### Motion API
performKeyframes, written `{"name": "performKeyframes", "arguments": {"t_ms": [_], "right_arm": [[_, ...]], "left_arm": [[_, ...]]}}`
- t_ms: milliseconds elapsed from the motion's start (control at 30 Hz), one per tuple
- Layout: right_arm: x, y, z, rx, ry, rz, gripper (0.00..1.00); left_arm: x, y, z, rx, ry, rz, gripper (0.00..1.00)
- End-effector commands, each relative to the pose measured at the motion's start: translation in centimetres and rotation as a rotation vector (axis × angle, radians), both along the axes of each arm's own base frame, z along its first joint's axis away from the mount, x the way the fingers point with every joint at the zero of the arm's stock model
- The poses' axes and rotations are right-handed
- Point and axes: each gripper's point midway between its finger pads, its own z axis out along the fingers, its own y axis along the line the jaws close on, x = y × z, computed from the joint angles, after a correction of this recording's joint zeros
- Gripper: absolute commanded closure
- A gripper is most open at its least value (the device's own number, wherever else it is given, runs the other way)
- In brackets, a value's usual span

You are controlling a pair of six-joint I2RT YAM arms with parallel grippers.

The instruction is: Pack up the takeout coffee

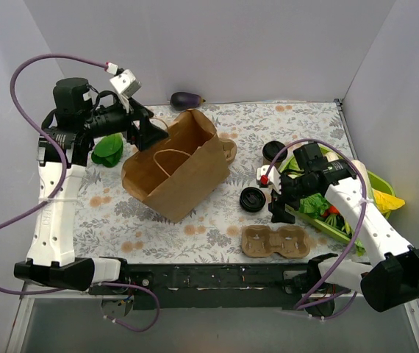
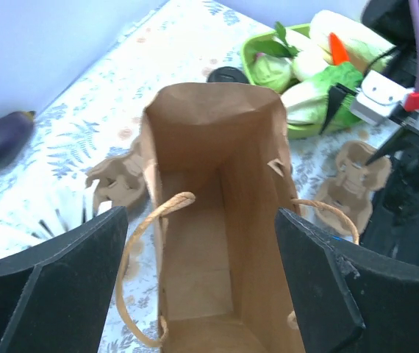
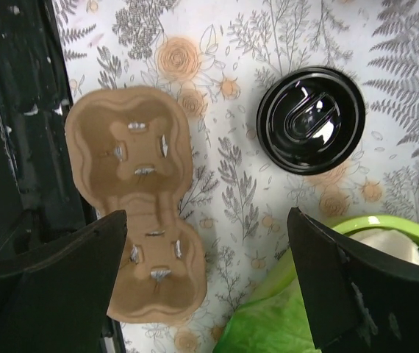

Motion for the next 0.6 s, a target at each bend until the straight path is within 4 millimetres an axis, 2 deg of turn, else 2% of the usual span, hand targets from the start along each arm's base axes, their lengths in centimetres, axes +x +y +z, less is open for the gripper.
{"name": "performKeyframes", "arguments": {"t_ms": [0, 133, 167, 200, 267, 367, 467, 567], "right_arm": [[0.7, -0.4, -0.4, -0.027, -0.057, 0.004, 0.03], [1.0, 0.3, -0.1, -0.002, -0.009, -0.027, 0.03], [1.0, 0.5, -0.1, 0.009, 0.006, -0.032, 0.03], [1.1, 0.6, -0.2, 0.012, 0.013, -0.032, 0.02], [1.0, 0.9, -0.2, 0.024, 0.024, -0.030, 0.02], [1.1, 1.2, -0.4, 0.032, 0.031, -0.033, 0.02], [1.4, 1.6, -0.3, 0.044, 0.042, -0.033, 0.02], [1.8, 1.9, -0.1, 0.048, 0.039, -0.028, 0.02]], "left_arm": [[1.7, 2.3, 0.1, 0.034, -0.030, 0.177, 0.19], [1.2, 4.4, -1.2, 0.105, -0.019, 0.276, 0.18], [0.8, 4.8, -2.1, 0.128, 0.021, 0.290, 0.18], [0.5, 4.9, -2.0, 0.136, 0.030, 0.290, 0.19], [-0.4, 5.0, -3.4, 0.172, 0.109, 0.268, 0.20], [-0.8, 5.4, -4.3, 0.201, 0.144, 0.281, 0.20], [-1.0, 6.4, -6.7, 0.266, 0.222, 0.306, 0.22], [-1.1, 7.0, -8.2, 0.312, 0.264, 0.323, 0.28]]}}
